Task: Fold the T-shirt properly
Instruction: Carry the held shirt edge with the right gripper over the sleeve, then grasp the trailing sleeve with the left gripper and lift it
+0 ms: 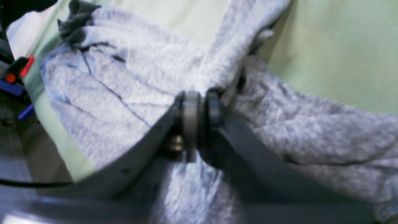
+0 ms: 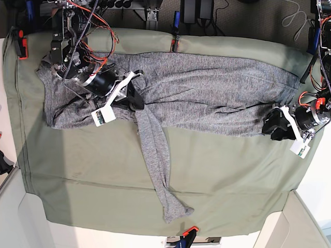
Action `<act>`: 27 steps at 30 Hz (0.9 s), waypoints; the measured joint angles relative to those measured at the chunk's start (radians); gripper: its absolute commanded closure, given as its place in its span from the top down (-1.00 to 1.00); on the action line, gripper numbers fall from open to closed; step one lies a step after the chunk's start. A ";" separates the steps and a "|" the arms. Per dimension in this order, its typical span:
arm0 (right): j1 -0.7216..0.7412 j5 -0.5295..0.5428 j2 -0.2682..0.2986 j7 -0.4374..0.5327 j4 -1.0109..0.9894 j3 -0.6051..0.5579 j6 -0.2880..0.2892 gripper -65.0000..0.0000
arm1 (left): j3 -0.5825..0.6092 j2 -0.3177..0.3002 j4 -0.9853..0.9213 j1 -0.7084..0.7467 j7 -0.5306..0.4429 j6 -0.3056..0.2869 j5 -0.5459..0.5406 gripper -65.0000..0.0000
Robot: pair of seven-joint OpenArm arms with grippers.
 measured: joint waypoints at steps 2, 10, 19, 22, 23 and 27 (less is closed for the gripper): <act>0.008 0.004 0.000 0.001 0.001 0.010 -0.002 0.01 | 0.000 0.000 0.000 0.000 0.000 0.000 0.000 -0.07; 0.076 0.002 0.000 0.019 0.003 0.200 -0.034 0.05 | 0.000 0.000 0.002 0.000 0.000 0.000 -0.025 -0.07; 0.103 -0.090 -0.002 0.028 0.000 0.386 -0.090 0.02 | 0.010 0.133 0.162 -0.122 -0.003 0.000 -0.018 -0.07; 0.107 -0.126 0.007 0.051 -0.023 0.409 -0.093 -0.58 | 0.021 0.201 0.122 -0.145 0.000 0.010 0.034 -0.07; 0.108 -0.127 0.016 0.070 -0.037 0.408 -0.092 -0.89 | 0.031 0.220 0.103 -0.153 0.002 0.012 0.043 -0.07; 0.132 -0.184 0.054 0.110 -0.104 0.406 -0.089 -1.00 | 0.095 0.278 0.014 -0.206 -0.012 0.016 0.096 -0.07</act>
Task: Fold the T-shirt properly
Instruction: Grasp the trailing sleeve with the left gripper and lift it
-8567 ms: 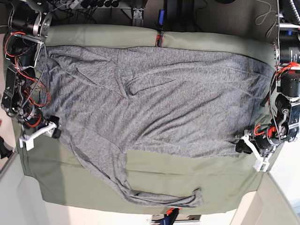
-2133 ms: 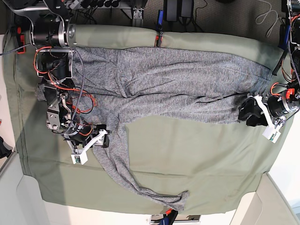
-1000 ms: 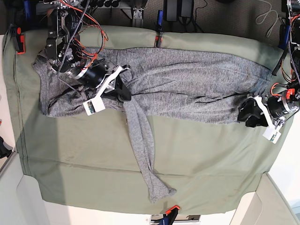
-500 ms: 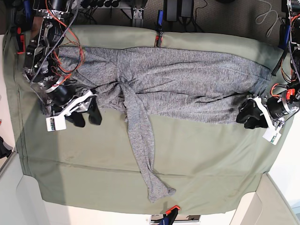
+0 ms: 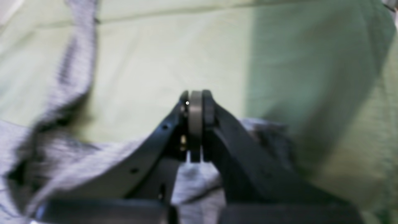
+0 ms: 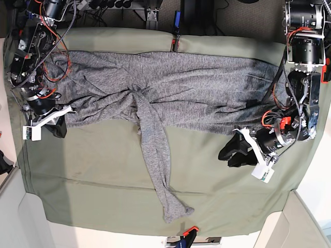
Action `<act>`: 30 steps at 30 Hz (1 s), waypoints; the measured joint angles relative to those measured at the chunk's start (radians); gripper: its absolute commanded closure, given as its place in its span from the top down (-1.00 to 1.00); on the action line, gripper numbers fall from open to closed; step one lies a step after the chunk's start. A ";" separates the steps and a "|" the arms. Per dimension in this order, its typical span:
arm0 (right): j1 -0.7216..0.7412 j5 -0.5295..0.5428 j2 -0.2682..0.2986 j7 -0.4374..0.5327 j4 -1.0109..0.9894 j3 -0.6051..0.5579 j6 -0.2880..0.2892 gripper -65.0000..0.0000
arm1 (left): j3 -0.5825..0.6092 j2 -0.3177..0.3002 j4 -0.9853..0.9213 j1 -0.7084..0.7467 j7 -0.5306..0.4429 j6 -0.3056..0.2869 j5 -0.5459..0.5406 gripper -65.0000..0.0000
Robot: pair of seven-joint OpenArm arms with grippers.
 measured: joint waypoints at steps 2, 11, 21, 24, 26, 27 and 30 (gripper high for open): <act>0.029 -0.028 0.019 0.003 -0.034 0.000 -0.001 -1.00 | 0.045 0.020 -0.037 -0.027 -0.057 0.000 0.066 -0.07; 0.041 -0.032 0.065 0.006 -0.131 0.002 -0.027 -1.00 | 0.115 0.182 -0.319 -0.183 -0.144 0.129 0.257 -0.07; 0.035 0.038 0.065 -0.045 -0.131 0.002 -0.024 -1.00 | 0.114 0.389 -0.657 -0.332 -0.214 0.152 0.395 0.11; 0.036 0.042 0.065 -0.046 -0.131 0.001 -0.024 -1.00 | 0.113 0.387 -0.681 -0.336 -0.259 0.177 0.422 0.11; 0.035 0.040 0.065 -0.047 -0.131 0.001 -0.024 -1.00 | 0.112 0.390 -0.684 -0.340 -0.262 0.189 0.430 0.11; 0.035 0.040 0.064 -0.046 -0.131 0.001 -0.023 -1.00 | 0.112 0.394 -0.684 -0.339 -0.262 0.191 0.430 0.11; 0.035 0.040 0.065 -0.046 -0.131 0.001 -0.024 -1.00 | 0.110 0.423 -0.684 -0.337 -0.262 0.191 0.451 0.11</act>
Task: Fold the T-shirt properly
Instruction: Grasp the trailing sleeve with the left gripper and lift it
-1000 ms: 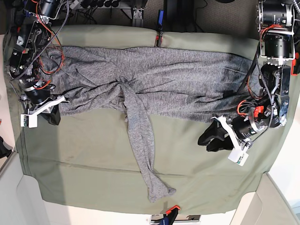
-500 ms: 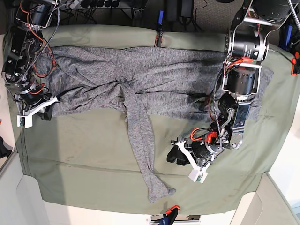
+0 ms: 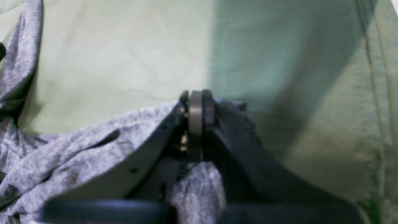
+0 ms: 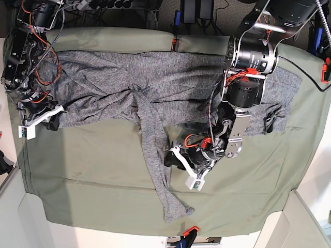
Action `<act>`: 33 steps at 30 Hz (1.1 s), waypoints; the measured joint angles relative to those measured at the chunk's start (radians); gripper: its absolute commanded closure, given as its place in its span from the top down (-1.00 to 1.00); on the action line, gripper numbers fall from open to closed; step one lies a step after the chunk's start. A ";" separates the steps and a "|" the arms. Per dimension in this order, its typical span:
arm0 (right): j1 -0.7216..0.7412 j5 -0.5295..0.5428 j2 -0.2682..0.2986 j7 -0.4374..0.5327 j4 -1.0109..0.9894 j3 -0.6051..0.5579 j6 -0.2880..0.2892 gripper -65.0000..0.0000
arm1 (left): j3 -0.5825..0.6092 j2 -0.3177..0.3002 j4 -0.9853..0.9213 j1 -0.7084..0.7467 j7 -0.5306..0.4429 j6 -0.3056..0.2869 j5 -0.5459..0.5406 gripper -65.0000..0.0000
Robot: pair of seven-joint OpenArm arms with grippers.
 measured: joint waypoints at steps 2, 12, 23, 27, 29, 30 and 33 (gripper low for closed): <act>0.000 0.017 0.000 0.000 0.000 0.000 0.000 -1.00 | 0.000 0.020 0.000 0.000 0.000 0.000 0.014 0.11; 0.000 0.018 0.000 -0.019 0.000 0.000 0.000 -1.00 | 0.000 0.031 -0.001 0.003 -0.023 0.003 0.069 -0.96; 0.000 0.021 0.000 -0.019 0.000 0.000 0.000 -1.00 | 0.002 -0.075 0.001 0.000 -0.037 -0.042 -0.005 -1.00; 0.000 0.021 0.000 -0.023 0.000 0.000 0.000 -1.00 | 0.002 -0.148 0.084 0.024 0.029 -0.129 -0.134 -1.00; 0.000 0.020 0.000 -0.023 0.000 0.000 0.000 -1.00 | 0.002 -0.186 0.165 0.058 0.085 -0.171 -0.227 -1.00; 0.000 0.021 -0.001 -0.023 0.000 0.000 0.000 -1.00 | 0.002 -0.205 0.213 0.082 0.119 -0.192 -0.269 -1.00; 0.000 0.020 0.000 -0.023 0.000 0.000 0.000 -1.00 | 0.003 -0.258 0.353 0.179 0.213 -0.200 -0.379 -1.00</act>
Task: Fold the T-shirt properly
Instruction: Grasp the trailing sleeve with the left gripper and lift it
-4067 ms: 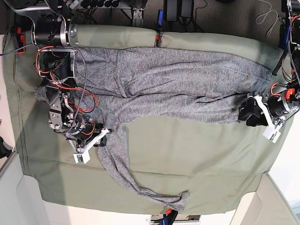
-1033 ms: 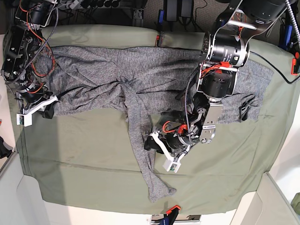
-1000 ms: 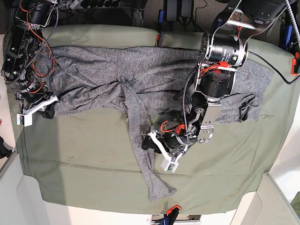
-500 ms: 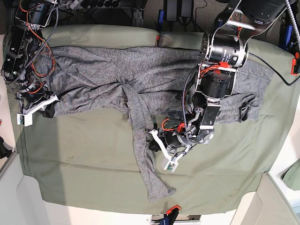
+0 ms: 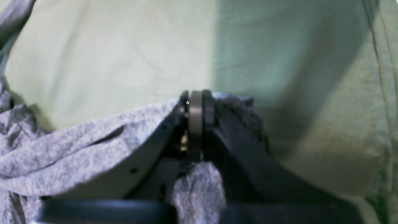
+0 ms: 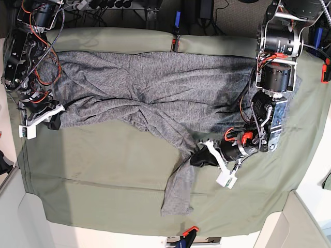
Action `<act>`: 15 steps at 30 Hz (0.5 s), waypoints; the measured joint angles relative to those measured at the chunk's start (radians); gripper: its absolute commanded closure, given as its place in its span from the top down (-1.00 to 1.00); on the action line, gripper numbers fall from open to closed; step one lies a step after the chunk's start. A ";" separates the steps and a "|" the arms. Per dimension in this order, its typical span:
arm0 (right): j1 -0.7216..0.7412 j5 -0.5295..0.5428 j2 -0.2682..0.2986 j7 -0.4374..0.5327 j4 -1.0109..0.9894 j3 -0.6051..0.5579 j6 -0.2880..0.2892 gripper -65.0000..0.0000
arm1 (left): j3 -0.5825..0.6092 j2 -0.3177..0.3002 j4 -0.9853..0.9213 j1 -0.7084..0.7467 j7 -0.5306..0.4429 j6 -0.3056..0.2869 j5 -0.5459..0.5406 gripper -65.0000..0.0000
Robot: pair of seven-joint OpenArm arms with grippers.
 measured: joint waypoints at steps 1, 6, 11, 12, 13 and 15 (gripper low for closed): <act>0.000 -0.002 0.000 0.000 0.000 0.000 0.000 -1.00 | 0.001 -0.018 0.048 0.040 0.011 0.001 -0.025 -1.00; 0.000 0.000 0.000 -0.001 0.000 0.000 0.001 -1.00 | -0.027 -0.090 0.277 0.228 -0.055 -0.002 -0.048 -1.00; 0.000 0.001 0.000 0.005 0.000 0.000 0.001 -1.00 | -0.073 -0.089 0.364 0.275 -0.055 -0.003 -0.043 -0.28; 0.000 0.001 0.000 0.005 0.000 0.000 0.001 -1.00 | -0.073 -0.088 0.364 0.274 -0.057 -0.003 -0.042 -0.01; 0.000 0.001 0.000 0.005 0.000 0.000 0.001 -1.00 | -0.073 -0.088 0.364 0.271 -0.058 -0.003 -0.040 0.17; 0.000 0.001 0.000 0.005 0.000 0.000 0.001 -1.00 | -0.073 -0.088 0.364 0.261 -0.057 -0.003 -0.040 0.23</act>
